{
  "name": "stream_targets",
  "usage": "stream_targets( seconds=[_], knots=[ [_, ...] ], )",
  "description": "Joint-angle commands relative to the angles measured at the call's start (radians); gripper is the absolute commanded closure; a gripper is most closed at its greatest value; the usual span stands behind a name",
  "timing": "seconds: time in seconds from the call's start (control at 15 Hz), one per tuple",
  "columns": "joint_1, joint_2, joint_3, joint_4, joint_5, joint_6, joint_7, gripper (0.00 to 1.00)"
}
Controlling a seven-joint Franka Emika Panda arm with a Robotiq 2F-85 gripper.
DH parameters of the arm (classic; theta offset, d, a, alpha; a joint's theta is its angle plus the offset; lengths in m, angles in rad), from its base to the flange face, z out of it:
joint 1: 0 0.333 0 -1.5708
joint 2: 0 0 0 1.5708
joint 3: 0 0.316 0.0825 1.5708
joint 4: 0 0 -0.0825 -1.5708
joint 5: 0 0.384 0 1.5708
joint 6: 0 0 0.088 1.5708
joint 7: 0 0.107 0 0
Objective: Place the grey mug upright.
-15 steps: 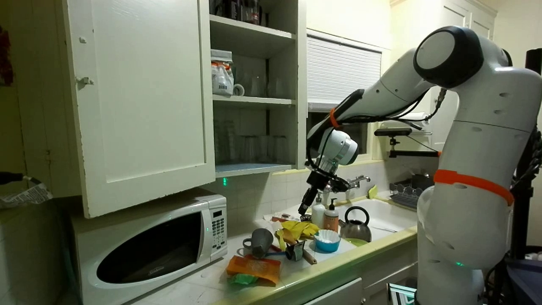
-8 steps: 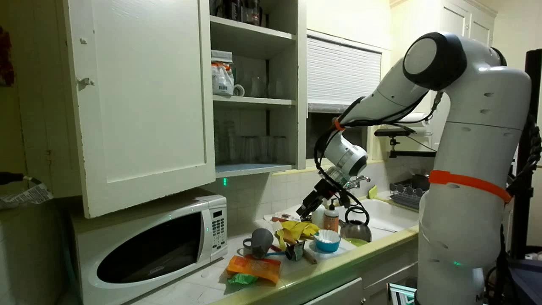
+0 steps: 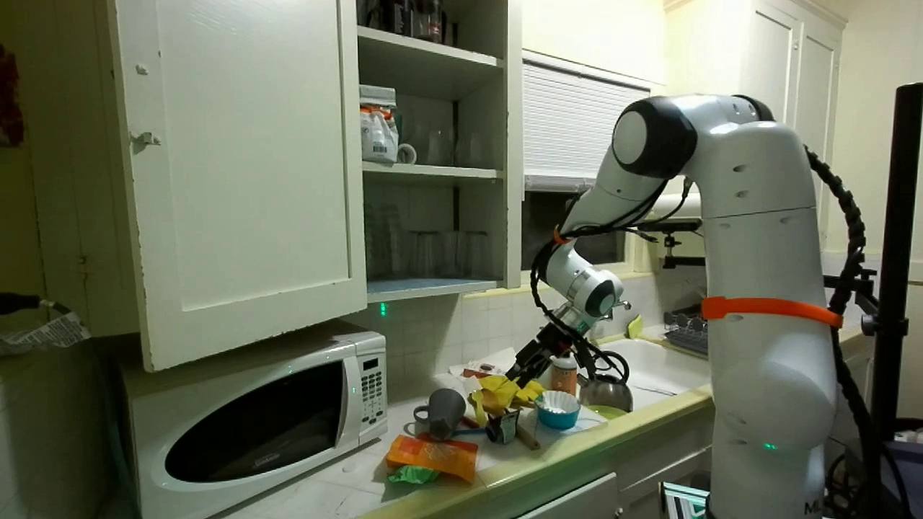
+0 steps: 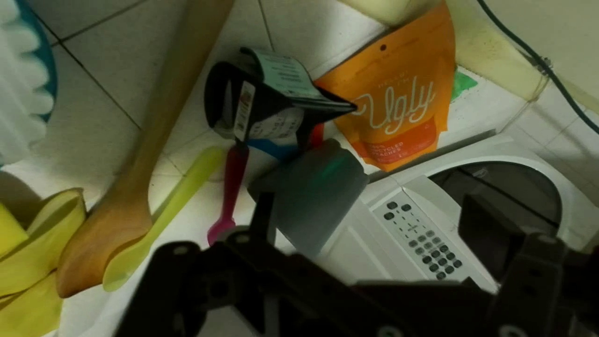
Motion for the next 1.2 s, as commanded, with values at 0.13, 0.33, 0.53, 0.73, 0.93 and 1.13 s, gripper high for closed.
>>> stream_targets(
  seconds=[0.13,0.33,0.53,0.73,0.93,1.13],
  knots=[
    [-0.072,0.014,0.095,0.013,0.031,-0.013,-0.013,0.0],
    [-0.11,0.033,0.133,0.037,0.055,-0.005,-0.012,0.0],
    [-0.126,0.028,0.157,0.035,0.013,0.005,0.004,0.0],
    [-0.132,0.023,0.161,0.031,0.026,0.012,-0.016,0.0],
    [-0.151,0.061,0.182,0.06,0.112,-0.025,-0.052,0.0],
    [-0.162,0.098,0.202,0.09,0.16,-0.033,-0.126,0.0]
  ],
)
